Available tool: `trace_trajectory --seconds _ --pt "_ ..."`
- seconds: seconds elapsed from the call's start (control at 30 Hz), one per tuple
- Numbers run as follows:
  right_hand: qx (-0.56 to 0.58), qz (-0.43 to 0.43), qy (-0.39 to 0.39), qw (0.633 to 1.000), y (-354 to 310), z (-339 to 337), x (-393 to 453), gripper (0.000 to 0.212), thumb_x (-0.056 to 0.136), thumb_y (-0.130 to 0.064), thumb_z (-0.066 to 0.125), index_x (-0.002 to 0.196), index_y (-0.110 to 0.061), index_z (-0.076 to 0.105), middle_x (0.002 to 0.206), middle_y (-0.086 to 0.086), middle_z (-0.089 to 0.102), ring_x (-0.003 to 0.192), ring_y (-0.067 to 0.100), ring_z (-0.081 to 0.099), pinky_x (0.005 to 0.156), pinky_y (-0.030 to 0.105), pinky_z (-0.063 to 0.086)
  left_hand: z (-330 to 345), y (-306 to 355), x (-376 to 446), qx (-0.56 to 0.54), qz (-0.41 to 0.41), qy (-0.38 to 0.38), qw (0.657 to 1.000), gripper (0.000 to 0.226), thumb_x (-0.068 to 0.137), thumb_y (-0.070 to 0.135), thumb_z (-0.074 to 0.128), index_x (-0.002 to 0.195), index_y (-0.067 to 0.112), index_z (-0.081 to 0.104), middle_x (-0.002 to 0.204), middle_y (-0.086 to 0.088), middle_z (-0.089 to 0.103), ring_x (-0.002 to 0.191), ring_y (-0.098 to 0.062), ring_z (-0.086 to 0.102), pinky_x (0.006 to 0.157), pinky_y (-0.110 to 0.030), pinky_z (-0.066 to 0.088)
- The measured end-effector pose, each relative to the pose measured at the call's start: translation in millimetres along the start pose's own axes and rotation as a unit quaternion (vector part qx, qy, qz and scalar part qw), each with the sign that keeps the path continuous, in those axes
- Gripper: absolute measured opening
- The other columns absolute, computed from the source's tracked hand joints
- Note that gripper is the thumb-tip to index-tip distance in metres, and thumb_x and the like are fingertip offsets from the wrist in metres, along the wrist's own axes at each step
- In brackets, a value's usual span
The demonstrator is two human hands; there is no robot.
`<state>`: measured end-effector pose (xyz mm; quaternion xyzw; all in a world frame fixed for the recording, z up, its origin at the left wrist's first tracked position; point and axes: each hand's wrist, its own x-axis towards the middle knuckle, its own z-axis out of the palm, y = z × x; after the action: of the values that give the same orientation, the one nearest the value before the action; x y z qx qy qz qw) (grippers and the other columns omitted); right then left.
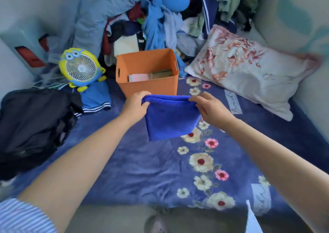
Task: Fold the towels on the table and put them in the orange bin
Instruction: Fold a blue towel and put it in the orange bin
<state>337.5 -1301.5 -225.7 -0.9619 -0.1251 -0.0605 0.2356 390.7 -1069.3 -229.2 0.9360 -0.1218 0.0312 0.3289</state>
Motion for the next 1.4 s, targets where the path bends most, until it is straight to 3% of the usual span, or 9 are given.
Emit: trace_trajectory --seconds 0.17,0.3,0.47,0.67,0.8,0.9,1.07,1.23,1.4 --pt "0.004 -0.034 -0.003 0.999 -27 19 68 0.027 0.088 0.004 0.050 0.112 0.002 0.062 0.102 0.027 0.059 0.092 0.040 0.059 0.080 0.041 0.046 -30 -52 43 -0.012 -0.046 -0.004 0.999 0.031 0.088 0.000 0.048 0.117 0.007 0.059 0.118 -0.010 0.063 0.112 -0.027 0.054 0.089 -0.024 0.038" --pt "0.011 -0.038 -0.009 0.999 -21 27 127 0.022 0.085 0.004 0.056 0.105 0.005 0.065 0.098 0.025 0.064 0.090 0.037 0.061 0.073 0.021 0.035 -39 -81 89 -0.017 -0.061 -0.012 0.998 0.032 0.090 0.001 0.047 0.120 0.007 0.058 0.121 -0.009 0.061 0.114 -0.024 0.053 0.084 -0.017 0.034" --pt "0.066 -0.016 0.018 0.998 4 39 216 0.020 0.085 0.004 0.056 0.103 0.005 0.065 0.095 0.025 0.062 0.088 0.037 0.061 0.078 0.030 0.040 -40 -102 166 -0.012 -0.075 -0.018 0.997 0.030 0.090 0.002 0.044 0.118 0.006 0.056 0.118 -0.012 0.061 0.109 -0.027 0.054 0.087 -0.026 0.040" --pt "0.104 -0.006 0.074 0.992 28 64 323 0.022 0.085 0.005 0.055 0.104 0.003 0.065 0.102 0.024 0.062 0.093 0.035 0.059 0.082 0.026 0.041 -38 -132 264 -0.043 -0.096 0.072 0.992 0.033 0.087 -0.005 0.044 0.117 0.004 0.055 0.119 -0.012 0.058 0.108 -0.023 0.052 0.077 -0.010 0.030" --pt "0.139 -0.002 0.089 0.986 37 91 389 0.023 0.085 0.007 0.053 0.103 0.004 0.065 0.106 0.024 0.063 0.099 0.035 0.058 0.086 0.031 0.043 -29 -166 318 -0.191 -0.194 0.146 0.951 0.036 0.087 -0.002 0.048 0.121 0.006 0.050 0.115 -0.011 0.058 0.101 -0.020 0.054 0.083 -0.018 0.039" --pt "0.165 0.028 0.083 0.982 50 127 432 0.023 0.086 0.005 0.053 0.104 0.002 0.066 0.108 0.021 0.064 0.102 0.033 0.057 0.084 0.017 0.036 -14 -198 351 -0.269 -0.264 0.195 0.905 0.035 0.088 0.002 0.052 0.123 0.004 0.050 0.104 -0.006 0.055 0.093 -0.014 0.052 0.070 -0.012 0.044" --pt "0.179 0.113 -0.011 0.977 82 210 478 0.023 0.088 0.001 0.052 0.106 0.000 0.066 0.112 0.018 0.065 0.105 0.031 0.057 0.077 0.014 0.032 39 -263 381 -0.095 -0.275 0.137 0.947 0.031 0.092 0.008 0.045 0.122 0.002 0.051 0.120 -0.016 0.056 0.112 -0.027 0.051 0.081 -0.018 0.034" --pt "0.153 0.192 -0.107 0.963 117 282 500 0.024 0.090 -0.006 0.051 0.110 -0.007 0.065 0.109 0.018 0.066 0.087 0.024 0.055 0.055 0.013 0.033 95 -308 404 0.075 -0.304 0.035 0.949 0.027 0.092 0.006 0.042 0.117 0.001 0.051 0.118 -0.020 0.055 0.107 -0.036 0.052 0.084 -0.038 0.042" --pt "0.139 0.220 -0.114 0.959 137 333 529 0.023 0.089 -0.008 0.052 0.107 -0.006 0.066 0.109 0.016 0.067 0.102 0.029 0.058 0.073 0.021 0.034 139 -351 427 0.145 -0.325 0.010 0.934 0.025 0.089 0.002 0.040 0.111 0.001 0.052 0.119 -0.019 0.051 0.109 -0.037 0.050 0.091 -0.044 0.041"
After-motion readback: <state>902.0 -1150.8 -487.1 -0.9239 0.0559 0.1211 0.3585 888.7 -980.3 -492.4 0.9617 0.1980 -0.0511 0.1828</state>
